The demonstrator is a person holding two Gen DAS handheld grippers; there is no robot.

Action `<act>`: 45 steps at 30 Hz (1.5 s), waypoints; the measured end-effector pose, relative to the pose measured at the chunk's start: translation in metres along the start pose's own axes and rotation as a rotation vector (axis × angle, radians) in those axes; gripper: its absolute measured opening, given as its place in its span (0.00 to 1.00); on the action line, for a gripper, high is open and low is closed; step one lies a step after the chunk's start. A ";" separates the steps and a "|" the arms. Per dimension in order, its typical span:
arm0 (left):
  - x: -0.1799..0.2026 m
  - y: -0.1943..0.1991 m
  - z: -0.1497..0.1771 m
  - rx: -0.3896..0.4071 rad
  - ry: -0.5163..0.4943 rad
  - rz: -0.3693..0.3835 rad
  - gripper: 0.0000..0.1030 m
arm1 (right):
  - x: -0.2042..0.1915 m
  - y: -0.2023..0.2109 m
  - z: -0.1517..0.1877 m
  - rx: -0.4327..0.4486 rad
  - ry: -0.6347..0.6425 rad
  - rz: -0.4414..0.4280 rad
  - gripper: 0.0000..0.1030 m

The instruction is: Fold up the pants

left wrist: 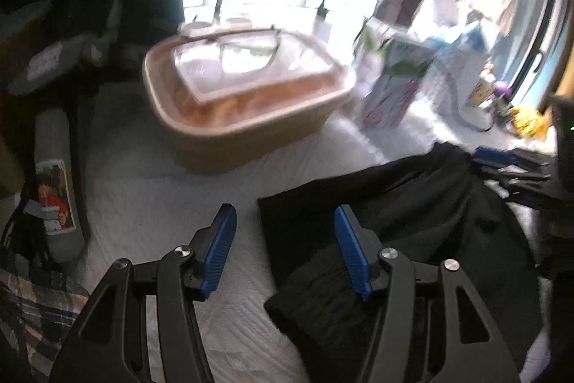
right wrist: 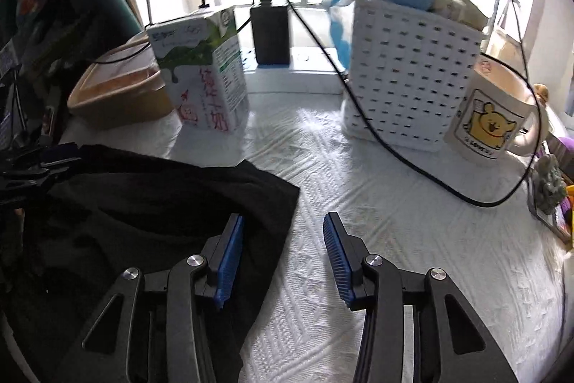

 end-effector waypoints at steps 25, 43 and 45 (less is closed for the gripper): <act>0.009 0.062 0.031 0.001 0.116 0.049 0.61 | 0.009 0.089 0.033 0.068 -0.113 0.083 0.49; 0.044 0.059 0.083 -0.111 0.197 0.083 0.71 | -0.010 0.115 0.071 0.048 -0.105 0.088 0.51; 0.048 0.058 0.082 -0.112 0.224 0.125 0.62 | -0.008 0.115 0.073 0.050 -0.111 0.089 0.51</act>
Point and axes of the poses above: each gripper's, at about its wrist camera, not at the fingertips, and y roughly against the way its jaws point, x to its right, z to its underside, the point moved 8 cm from there along -y, roughly the way its jaws point, and after that the axes turned 10 degrees about x, right-handed, at the moved point
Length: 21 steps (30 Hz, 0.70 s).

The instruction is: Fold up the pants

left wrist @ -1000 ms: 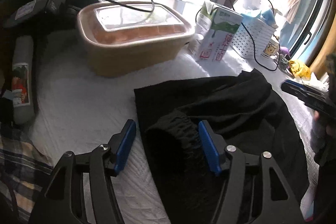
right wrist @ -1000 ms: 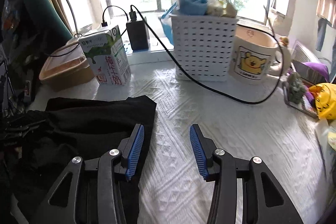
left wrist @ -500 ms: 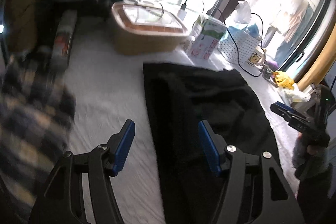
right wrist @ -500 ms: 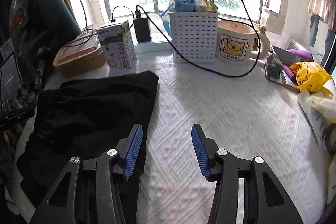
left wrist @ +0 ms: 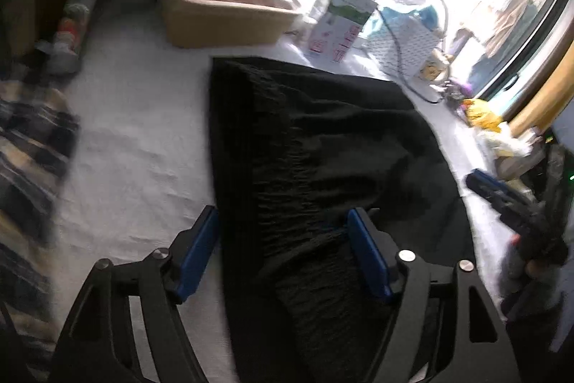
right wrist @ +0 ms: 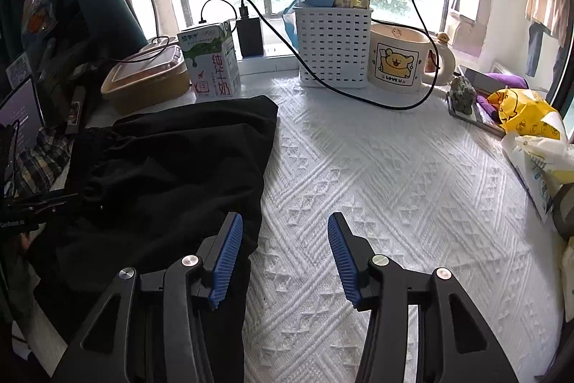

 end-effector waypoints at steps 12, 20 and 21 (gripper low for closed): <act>-0.009 0.001 -0.001 0.027 0.053 -0.002 0.29 | 0.001 -0.004 0.010 -0.009 0.002 -0.016 0.51; -0.007 -0.003 -0.004 0.034 0.016 -0.019 0.33 | -0.017 -0.017 0.011 -0.022 0.005 -0.098 0.51; -0.007 -0.003 -0.004 0.035 0.011 -0.019 0.32 | -0.019 -0.019 0.012 -0.025 -0.003 -0.115 0.51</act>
Point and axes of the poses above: each gripper's, at about its wrist camera, not at the fingertips, and y roughly against the way its jaws point, x to its right, z to its underside, the point moved 8 cm from there along -y, roughly the way its jaws point, and after that the axes turned 10 degrees about x, right-handed, at the moved point
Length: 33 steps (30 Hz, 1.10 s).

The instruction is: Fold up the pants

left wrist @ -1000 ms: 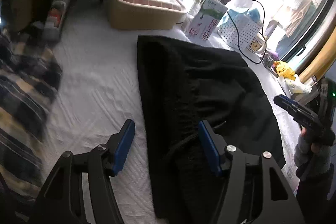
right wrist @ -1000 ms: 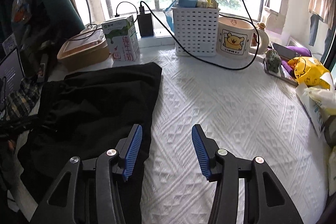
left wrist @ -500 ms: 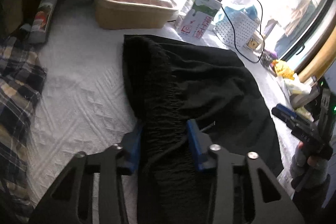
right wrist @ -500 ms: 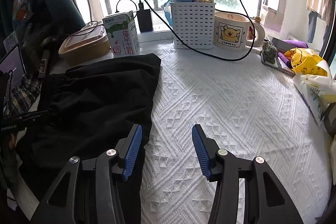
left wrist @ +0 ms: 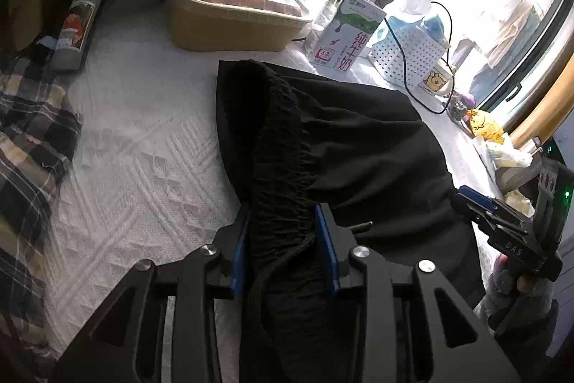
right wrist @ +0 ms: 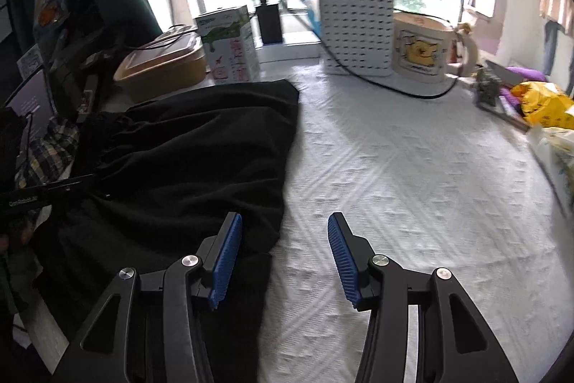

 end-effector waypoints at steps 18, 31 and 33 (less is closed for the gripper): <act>0.011 0.017 -0.011 0.057 -0.059 0.025 0.12 | -0.033 -0.020 -0.004 -0.014 0.066 -0.047 0.07; 0.031 0.073 -0.053 0.184 -0.107 0.080 0.11 | -0.074 0.057 -0.068 0.197 0.145 -0.068 0.05; 0.030 0.085 -0.060 0.204 -0.106 0.086 0.11 | -0.082 0.069 -0.080 0.231 0.156 -0.075 0.05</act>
Point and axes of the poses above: each gripper's, at about its wrist camera, not at the fingertips, and y roughly against the way its jaws point, x to its right, z to its underside, the point moved 8 cm from there along -y, roughly the way its jaws point, and after that the axes turned 10 degrees about x, right-handed, at the moved point
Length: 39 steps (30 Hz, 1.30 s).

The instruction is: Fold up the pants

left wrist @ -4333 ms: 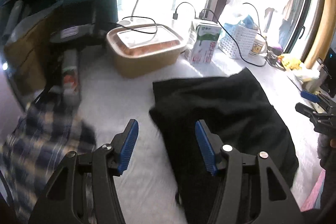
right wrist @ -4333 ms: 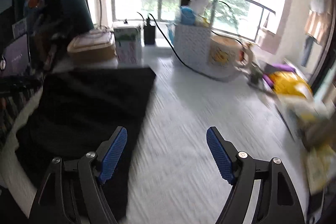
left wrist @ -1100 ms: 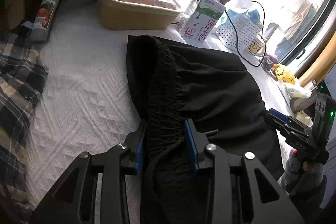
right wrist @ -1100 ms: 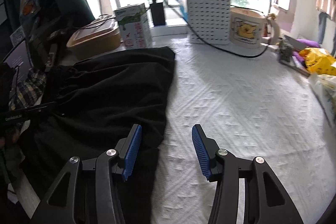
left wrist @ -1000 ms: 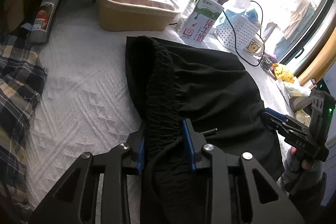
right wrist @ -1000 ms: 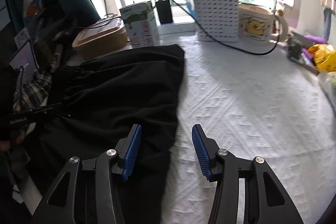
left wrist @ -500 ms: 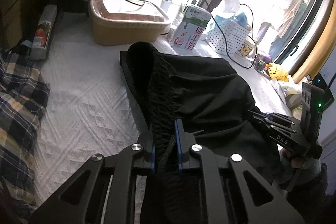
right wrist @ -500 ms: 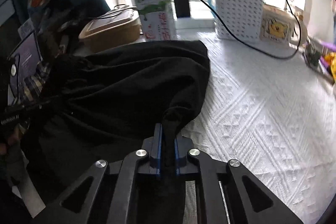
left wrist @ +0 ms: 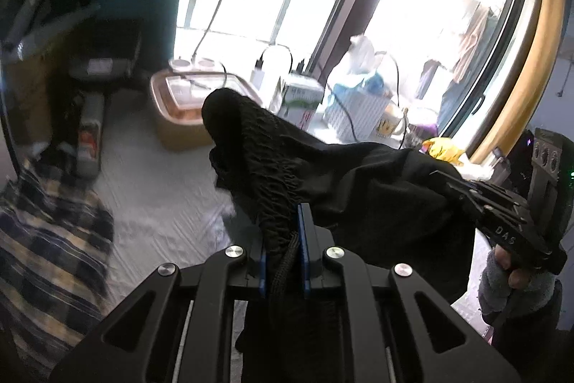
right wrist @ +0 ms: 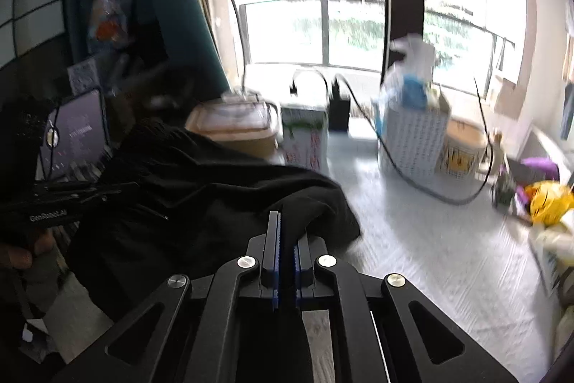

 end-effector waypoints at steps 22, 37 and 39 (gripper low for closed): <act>-0.089 0.142 -0.061 0.217 0.009 -0.130 0.11 | -0.149 0.025 -0.098 0.202 0.127 -0.175 0.05; -0.184 0.194 -0.032 0.146 0.020 -0.291 0.12 | -0.257 -0.027 -0.074 0.113 0.028 -0.317 0.05; -0.197 0.189 -0.023 0.118 0.036 -0.305 0.12 | -0.261 -0.041 -0.060 0.078 -0.002 -0.300 0.05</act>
Point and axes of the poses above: each gripper's, at about its wrist camera, not at the fingertips, and y roughly against the way its jaws point, x to its right, z to its underside, the point moved 8 cm from there along -y, roughly the way its jaws point, and after that the axes turned 10 degrees about x, right-handed, at the moved point
